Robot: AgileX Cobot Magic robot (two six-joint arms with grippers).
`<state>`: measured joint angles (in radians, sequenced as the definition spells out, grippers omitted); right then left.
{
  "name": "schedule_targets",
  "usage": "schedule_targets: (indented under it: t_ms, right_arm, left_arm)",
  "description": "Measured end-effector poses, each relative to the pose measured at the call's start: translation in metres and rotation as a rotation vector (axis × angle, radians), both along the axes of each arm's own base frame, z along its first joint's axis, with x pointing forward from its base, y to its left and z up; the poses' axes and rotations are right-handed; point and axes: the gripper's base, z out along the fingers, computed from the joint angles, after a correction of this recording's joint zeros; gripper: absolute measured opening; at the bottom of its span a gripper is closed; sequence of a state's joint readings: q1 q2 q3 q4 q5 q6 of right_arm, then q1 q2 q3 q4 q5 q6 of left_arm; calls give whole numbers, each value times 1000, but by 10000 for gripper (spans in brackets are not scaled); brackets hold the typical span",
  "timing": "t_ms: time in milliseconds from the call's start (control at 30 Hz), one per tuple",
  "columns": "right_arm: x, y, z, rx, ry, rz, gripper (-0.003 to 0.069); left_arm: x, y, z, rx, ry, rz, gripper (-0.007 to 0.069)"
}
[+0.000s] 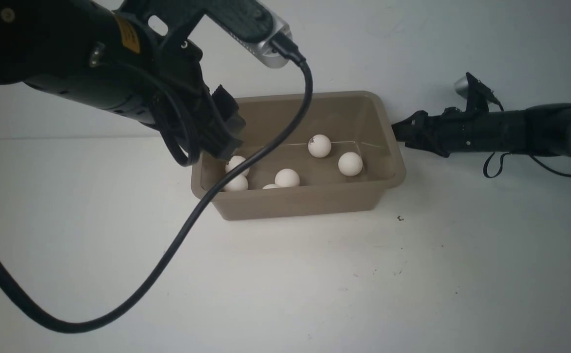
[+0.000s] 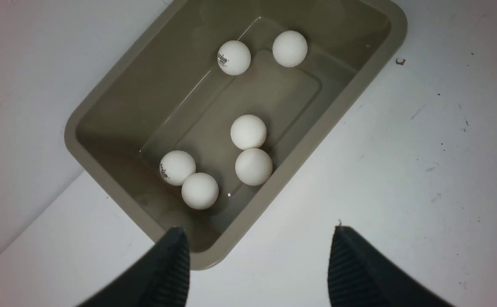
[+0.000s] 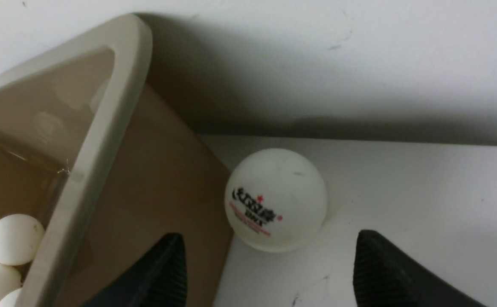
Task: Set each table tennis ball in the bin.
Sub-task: Use the right arm to clamp the table tennis ball closest to it
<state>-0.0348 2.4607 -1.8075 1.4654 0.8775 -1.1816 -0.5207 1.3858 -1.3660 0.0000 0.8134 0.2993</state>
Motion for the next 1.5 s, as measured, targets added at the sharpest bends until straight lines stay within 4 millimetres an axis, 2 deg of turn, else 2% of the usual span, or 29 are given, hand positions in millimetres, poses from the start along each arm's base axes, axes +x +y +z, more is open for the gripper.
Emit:
schedule_targets:
  t_ms: [167, 433, 833, 1067, 1500]
  right_arm:
    - [1, 0, -1, -16, -5, -19, 475]
    - [1, 15, -2, -32, -7, -12, 475]
    - [1, 17, -2, -19, 3, -21, 475]
    - [0, 26, -2, -12, 19, -2, 475]
    - [-3, 26, -7, -39, 78, 5, 474]
  left_arm:
    - [0, 0, 0, -3, 2, 3, 396]
    - [0, 0, 0, -4, 2, 4, 396]
    - [-1, 1, -1, 4, 17, 5, 396]
    - [-1, 1, -1, 0, 20, 9, 396]
    - [-1, 1, -1, -1, 19, 10, 396]
